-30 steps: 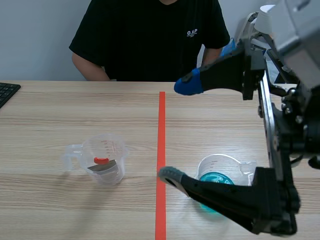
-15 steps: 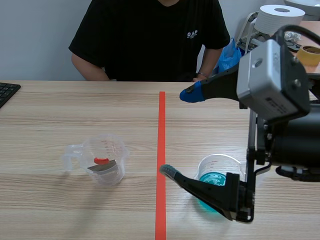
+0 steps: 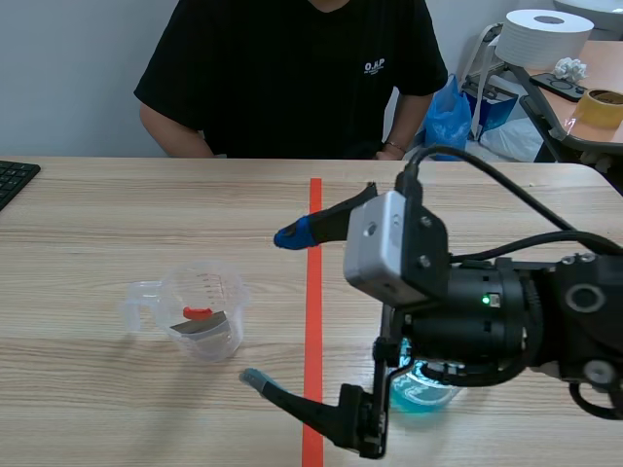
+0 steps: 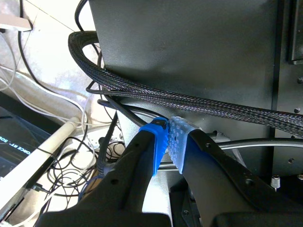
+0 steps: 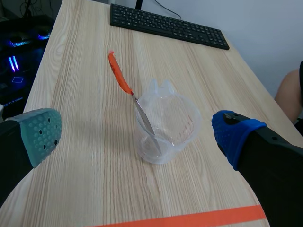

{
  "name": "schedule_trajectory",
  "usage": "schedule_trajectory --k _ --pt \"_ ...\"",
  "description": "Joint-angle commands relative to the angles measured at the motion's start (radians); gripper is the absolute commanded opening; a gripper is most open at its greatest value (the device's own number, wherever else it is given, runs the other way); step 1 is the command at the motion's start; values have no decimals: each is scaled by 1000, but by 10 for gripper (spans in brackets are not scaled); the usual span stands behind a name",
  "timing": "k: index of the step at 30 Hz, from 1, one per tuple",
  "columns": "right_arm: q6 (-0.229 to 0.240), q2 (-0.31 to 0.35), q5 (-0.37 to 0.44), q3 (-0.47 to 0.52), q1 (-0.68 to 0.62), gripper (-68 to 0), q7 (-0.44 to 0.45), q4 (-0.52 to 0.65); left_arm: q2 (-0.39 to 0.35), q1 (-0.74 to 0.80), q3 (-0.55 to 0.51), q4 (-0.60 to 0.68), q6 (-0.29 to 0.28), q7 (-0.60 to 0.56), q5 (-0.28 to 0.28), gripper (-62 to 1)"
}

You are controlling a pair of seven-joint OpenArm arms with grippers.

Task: Do the redox reaction experiment.
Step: 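Lift the metal plate out of the left beaker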

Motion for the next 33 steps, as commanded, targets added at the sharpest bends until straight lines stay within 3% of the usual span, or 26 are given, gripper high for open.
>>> schedule_trajectory --k 1,8,14,18,25,33 --pt "0 -23 0 -6 40 4 35 -15 0 -3 -2 11 -2 -4 -2 -567" --pt "-23 -132 -43 -59 130 4 66 -148 0 -3 -2 11 -2 -4 -2 -567" --pt "-23 -174 -58 -90 187 1 66 -179 0 -3 -2 11 -2 -4 -2 -567" --pt "-23 -183 -64 -96 207 -89 76 -179 0 -3 -2 11 -2 -4 -2 -567" --pt "-23 -183 -75 -96 215 -182 75 -179 0 -3 -2 11 -2 -4 -2 -567" --pt "-23 -186 -75 -96 215 -370 76 -179 0 -3 -2 11 -2 -4 -2 -567"
